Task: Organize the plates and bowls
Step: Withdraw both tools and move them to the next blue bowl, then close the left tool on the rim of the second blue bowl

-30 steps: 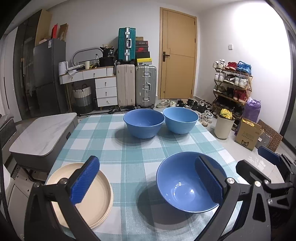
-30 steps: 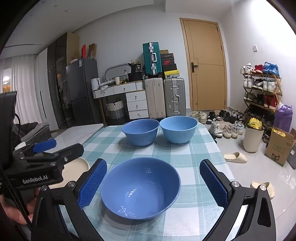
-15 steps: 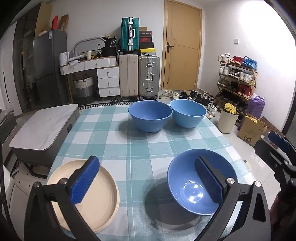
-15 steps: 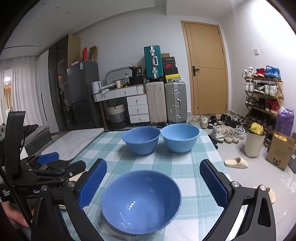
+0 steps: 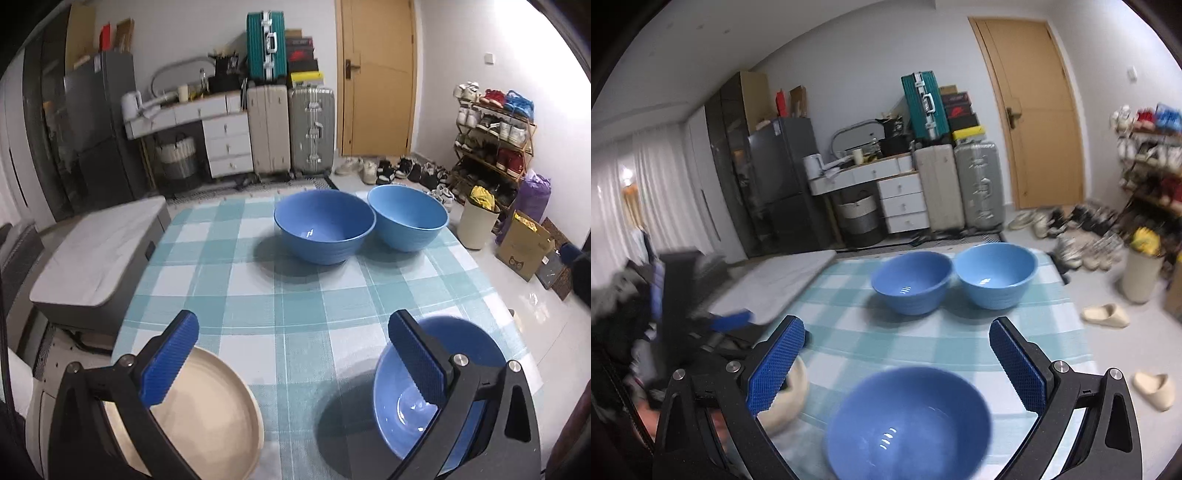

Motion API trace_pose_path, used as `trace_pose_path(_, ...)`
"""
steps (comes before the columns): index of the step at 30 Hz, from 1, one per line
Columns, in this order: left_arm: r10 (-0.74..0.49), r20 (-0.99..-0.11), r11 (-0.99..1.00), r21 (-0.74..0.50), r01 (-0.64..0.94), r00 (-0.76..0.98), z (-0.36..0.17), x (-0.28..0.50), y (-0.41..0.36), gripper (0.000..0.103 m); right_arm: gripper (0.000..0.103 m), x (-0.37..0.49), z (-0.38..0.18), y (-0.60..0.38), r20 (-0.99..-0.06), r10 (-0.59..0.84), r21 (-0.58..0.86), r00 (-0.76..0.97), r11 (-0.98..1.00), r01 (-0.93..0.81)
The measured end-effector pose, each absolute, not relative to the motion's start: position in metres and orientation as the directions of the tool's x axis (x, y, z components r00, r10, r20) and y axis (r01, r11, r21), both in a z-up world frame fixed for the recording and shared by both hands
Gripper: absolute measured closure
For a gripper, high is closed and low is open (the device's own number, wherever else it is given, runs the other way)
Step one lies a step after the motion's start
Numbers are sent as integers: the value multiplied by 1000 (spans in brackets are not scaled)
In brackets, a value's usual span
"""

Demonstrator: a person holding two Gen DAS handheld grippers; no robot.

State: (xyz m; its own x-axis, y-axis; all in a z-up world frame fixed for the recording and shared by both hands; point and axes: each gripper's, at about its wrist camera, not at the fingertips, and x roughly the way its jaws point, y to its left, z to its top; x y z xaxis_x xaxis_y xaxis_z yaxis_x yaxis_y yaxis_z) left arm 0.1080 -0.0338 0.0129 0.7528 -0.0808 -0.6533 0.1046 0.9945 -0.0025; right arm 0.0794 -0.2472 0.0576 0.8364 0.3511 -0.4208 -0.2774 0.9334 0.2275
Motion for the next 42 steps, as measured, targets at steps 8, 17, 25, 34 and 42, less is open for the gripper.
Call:
trace_pose_path(8, -58, -722, 998, -18, 66, 689, 18, 184, -14, 0, 1, 131, 110, -230, -415, 409, 193, 813, 912, -361)
trace_pose_path(17, -68, -800, 997, -27, 76, 597, -10, 278, -4, 0, 1, 221, 153, -211, -489, 351, 106, 799, 933, -345)
trace_pose_path(25, -17, -802, 990, 72, 125, 597, -26, 330, -25, 0, 1, 325, 124, -203, -632, 319, 108, 707, 939, -327)
trace_pose_path(34, -33, -823, 981, 81, 174, 567, -44, 373, -31, 1, 1, 376, 65, -198, -710, 327, 156, 624, 936, -314)
trace_pose_path(42, -107, -868, 972, 11, 235, 485, -64, 391, -39, 21, 1, 394, 34, -194, -746, 336, 177, 575, 932, -316)
